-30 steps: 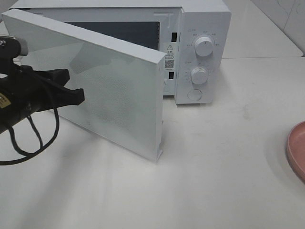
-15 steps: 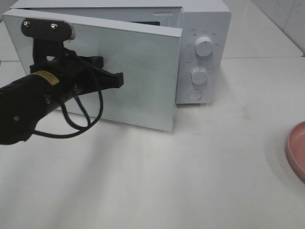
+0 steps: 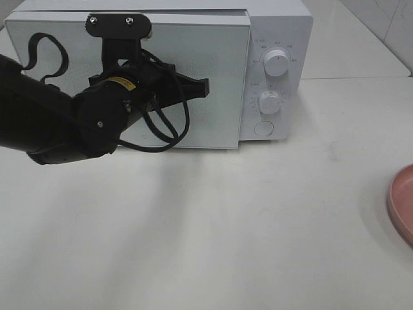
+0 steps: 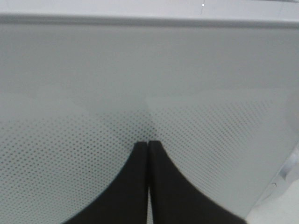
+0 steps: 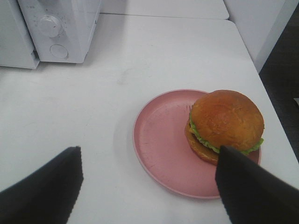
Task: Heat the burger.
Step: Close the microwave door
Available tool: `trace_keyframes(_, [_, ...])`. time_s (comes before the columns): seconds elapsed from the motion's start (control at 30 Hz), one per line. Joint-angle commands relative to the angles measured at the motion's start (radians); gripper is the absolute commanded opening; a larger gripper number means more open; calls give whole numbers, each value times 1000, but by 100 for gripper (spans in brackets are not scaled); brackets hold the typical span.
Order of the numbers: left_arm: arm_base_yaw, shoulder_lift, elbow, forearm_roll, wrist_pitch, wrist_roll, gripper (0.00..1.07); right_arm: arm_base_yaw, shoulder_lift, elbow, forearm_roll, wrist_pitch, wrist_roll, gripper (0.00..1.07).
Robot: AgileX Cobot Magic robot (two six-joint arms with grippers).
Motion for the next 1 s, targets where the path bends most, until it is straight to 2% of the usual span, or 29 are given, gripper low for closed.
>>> trace_keyframes(0.03, [-6, 22, -58, -59, 6, 47, 0, -10, -33, 2, -6, -13, 5, 76])
trace_keyframes(0.3, [-5, 79, -173, -119, 46, 121, 0, -10, -33, 2, -6, -13, 4, 76])
trace_keyframes(0.33, [-5, 96, -200, -144, 53, 155, 0, -10, -33, 2, -6, -13, 4, 76])
trace_keyframes(0.37, [-5, 96, -200, -144, 53, 155, 0, -10, -33, 2, -6, -13, 4, 76])
trace_keyframes(0.43, [-5, 118, -235, -179, 60, 199, 0, -10, -33, 2, -6, -13, 5, 76])
trace_keyframes(0.63, [5, 127, -245, -181, 67, 201, 0, -10, -33, 2, -6, -13, 5, 76])
trace_keyframes(1.0, [-2, 51, -239, -174, 356, 227, 0, -10, -33, 2, -6, -13, 5, 76])
